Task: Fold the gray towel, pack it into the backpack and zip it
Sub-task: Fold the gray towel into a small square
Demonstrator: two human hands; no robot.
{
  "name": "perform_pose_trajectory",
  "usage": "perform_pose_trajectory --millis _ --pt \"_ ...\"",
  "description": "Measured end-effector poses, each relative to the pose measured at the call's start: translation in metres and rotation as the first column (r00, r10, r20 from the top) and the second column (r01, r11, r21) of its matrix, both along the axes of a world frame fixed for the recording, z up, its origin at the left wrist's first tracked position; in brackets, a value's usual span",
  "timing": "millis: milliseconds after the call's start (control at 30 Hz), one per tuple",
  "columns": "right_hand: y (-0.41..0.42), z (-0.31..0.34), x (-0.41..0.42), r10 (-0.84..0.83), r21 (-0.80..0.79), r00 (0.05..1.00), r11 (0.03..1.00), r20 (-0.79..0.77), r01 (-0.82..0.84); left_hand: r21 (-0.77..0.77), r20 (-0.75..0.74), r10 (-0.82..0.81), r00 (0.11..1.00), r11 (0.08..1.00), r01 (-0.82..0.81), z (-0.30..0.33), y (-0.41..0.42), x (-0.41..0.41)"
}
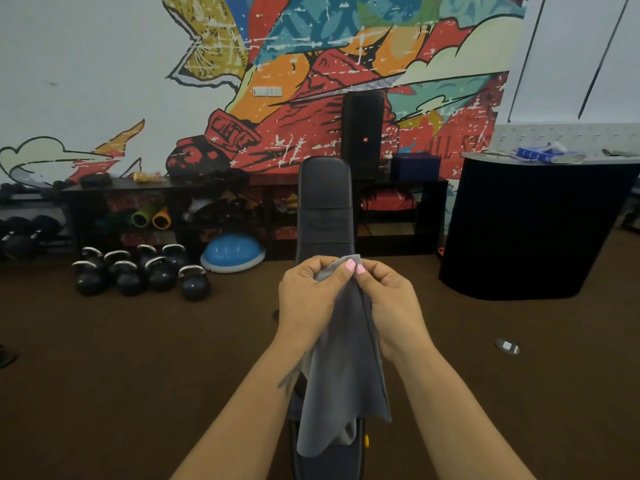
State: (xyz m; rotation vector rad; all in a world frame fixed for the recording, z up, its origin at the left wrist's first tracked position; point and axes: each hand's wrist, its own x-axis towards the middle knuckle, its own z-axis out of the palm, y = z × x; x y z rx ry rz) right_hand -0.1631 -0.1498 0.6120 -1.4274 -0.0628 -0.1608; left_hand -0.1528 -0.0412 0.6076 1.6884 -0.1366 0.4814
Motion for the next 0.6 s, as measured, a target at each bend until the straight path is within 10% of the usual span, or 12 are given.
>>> perform_pose_trajectory --millis 367,600 --pt "-0.006 0.002 0.002 0.049 -0.144 0.994 0.989 0.1 -0.034 -0.119 -0.093 -0.162 0.982 0.981 0.151 0.002 0.006 0.006" --pt "-0.017 0.013 0.018 -0.027 -0.179 0.996 0.983 0.083 0.042 0.349 -0.212 -0.216 0.953 0.894 0.28 -0.016 0.022 0.017"
